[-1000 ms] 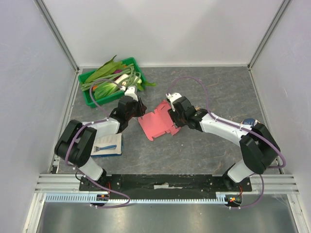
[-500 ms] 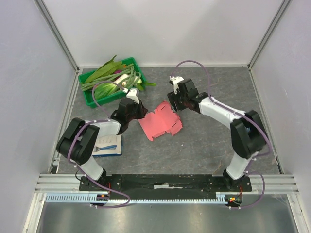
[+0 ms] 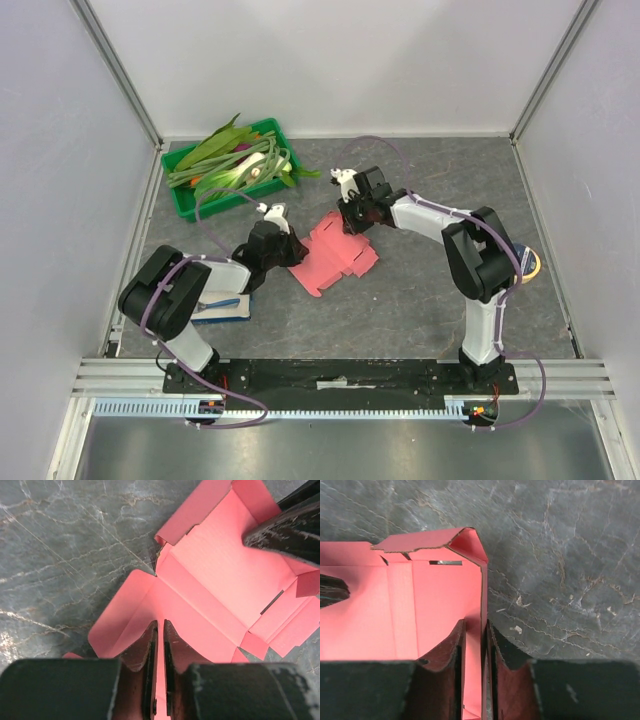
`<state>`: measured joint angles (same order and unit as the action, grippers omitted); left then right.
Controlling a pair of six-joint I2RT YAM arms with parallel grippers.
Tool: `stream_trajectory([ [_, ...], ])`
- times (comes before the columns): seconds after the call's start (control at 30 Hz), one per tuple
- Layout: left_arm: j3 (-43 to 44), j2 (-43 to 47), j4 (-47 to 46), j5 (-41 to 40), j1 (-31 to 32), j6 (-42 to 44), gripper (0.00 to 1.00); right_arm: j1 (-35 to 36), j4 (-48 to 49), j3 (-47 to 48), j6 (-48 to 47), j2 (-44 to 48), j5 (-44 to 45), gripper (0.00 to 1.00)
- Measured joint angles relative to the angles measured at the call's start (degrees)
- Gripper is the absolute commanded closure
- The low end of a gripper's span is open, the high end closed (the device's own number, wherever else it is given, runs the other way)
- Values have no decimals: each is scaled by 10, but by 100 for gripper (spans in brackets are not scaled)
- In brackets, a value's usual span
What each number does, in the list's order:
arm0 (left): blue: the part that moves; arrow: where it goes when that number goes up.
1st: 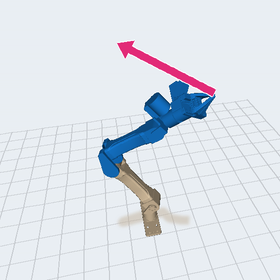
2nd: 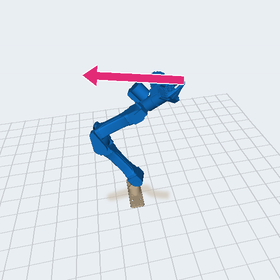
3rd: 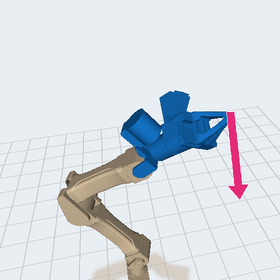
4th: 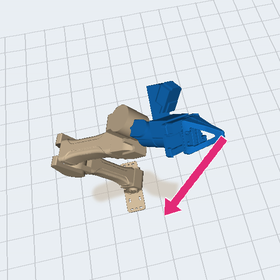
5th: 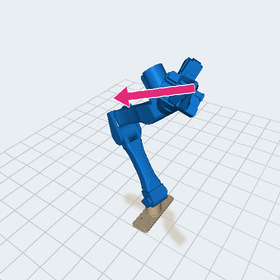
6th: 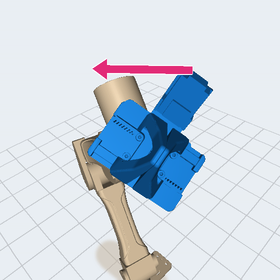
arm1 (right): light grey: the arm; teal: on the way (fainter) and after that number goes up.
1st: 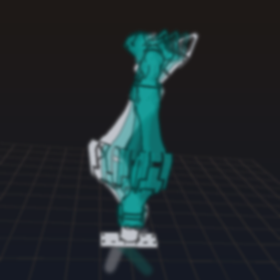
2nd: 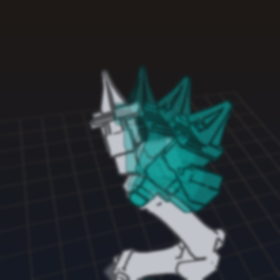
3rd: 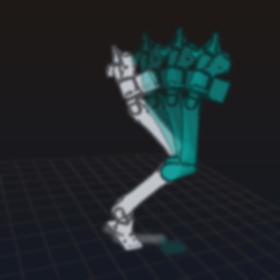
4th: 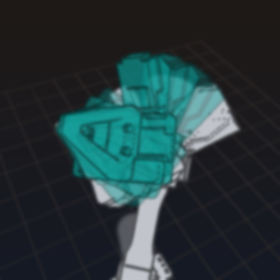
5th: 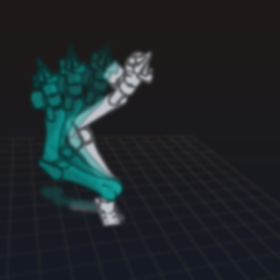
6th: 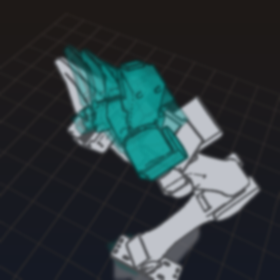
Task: Fold the paper box
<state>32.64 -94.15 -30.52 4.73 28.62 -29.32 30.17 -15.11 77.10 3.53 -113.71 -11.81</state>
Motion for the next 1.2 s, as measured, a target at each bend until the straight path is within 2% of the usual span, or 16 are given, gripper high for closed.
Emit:
stream_trajectory([
  [0.1, -13, 0, -13, -1, 7, -17, 88, 6, 5, -3, -4, 16, 3, 81],
  [0.17, -29, 2, -31, -2, 12, -29, 83, 22, 8, -12, -18, 38, 39, 82],
  [0.2, -41, 8, -39, -1, 14, -33, 80, 32, 9, -18, -27, 50, 59, 83],
  [0.23, -57, 21, -41, -1, 14, -38, 73, 43, 9, -21, -37, 61, 80, 84],
  [0.33, -78, 74, -29, -1, 16, -41, 59, 77, 11, -26, -77, 83, 136, 85],
  [0.4, -76, 117, -17, -1, 16, -40, 56, 99, 14, -30, -114, 90, 178, 86],
  [0.53, -34, 172, 15, -1, 16, -29, 55, 129, 20, -43, -188, 92, 251, 85],
  [0.63, -17, 184, 19, -8, 15, -14, 58, 141, 22, -51, -227, 92, 281, 84],
  [0.83, 2, 135, 18, -4, 7, 33, 55, 154, 54, -79, -256, 95, 314, 82],
  [1.2, -42, 57, -172, 41, 7, 130, 52, 160, 87, -108, -276, 113, 304, 82],
])
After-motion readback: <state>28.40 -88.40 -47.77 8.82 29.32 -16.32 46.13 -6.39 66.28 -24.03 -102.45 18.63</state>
